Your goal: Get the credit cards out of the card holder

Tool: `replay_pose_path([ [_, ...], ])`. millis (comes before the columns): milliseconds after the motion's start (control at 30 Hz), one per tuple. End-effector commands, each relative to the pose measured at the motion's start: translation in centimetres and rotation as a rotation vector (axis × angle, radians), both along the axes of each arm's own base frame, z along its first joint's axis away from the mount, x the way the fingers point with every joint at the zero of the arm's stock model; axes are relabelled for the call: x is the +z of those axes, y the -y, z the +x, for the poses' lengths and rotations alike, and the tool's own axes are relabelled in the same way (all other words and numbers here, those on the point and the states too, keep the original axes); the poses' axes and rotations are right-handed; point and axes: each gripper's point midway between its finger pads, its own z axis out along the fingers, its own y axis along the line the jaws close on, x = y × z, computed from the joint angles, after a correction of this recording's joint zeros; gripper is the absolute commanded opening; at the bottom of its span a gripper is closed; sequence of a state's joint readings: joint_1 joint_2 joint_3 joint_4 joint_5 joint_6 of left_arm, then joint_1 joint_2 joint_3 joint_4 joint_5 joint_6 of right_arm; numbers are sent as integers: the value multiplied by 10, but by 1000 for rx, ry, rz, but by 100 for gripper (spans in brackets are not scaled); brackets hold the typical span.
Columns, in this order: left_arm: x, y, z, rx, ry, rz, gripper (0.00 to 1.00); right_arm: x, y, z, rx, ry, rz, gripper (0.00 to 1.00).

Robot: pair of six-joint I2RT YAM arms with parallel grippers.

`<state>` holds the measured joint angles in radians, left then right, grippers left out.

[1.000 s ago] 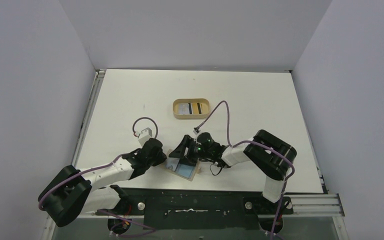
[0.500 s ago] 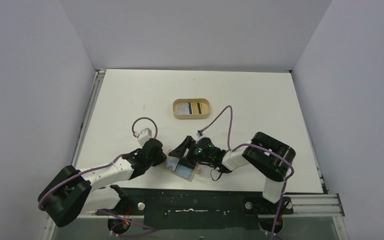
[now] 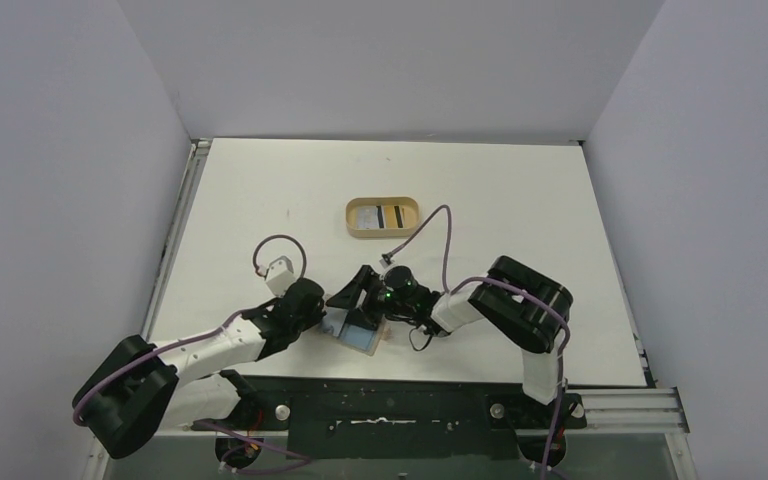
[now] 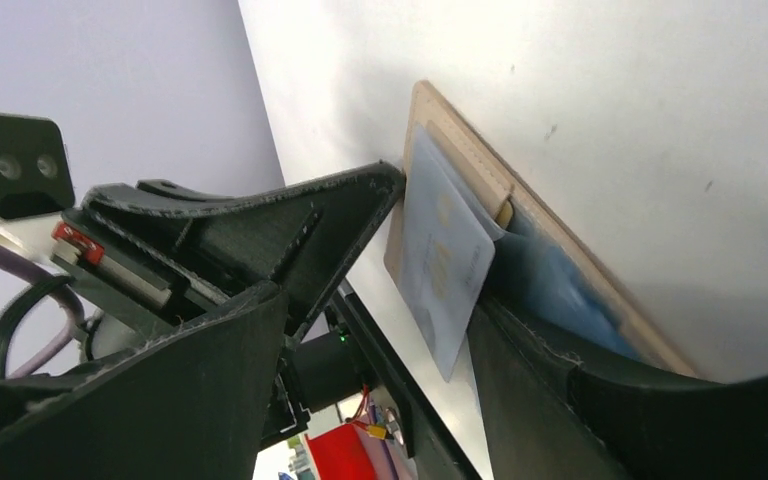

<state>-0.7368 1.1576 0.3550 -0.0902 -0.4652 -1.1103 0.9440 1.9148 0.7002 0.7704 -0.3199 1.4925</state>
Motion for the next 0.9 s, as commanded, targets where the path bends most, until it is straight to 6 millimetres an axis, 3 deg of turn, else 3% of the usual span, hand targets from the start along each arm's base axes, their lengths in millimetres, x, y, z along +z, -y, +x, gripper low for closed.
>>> replay_pose_path([
  [0,14,23,-1,-23,-4,-101,0,50,-1,49,-3,126,80,66],
  [200,19,23,9,29,21,-109,0,61,14,87,59,151,61,66],
  [433,17,22,12,47,21,-103,0,56,-1,73,202,119,90,64],
  [700,16,18,15,10,15,-97,0,22,31,68,288,212,-189,65],
  [867,14,8,13,-12,-11,-88,0,39,48,88,316,396,-328,66],
])
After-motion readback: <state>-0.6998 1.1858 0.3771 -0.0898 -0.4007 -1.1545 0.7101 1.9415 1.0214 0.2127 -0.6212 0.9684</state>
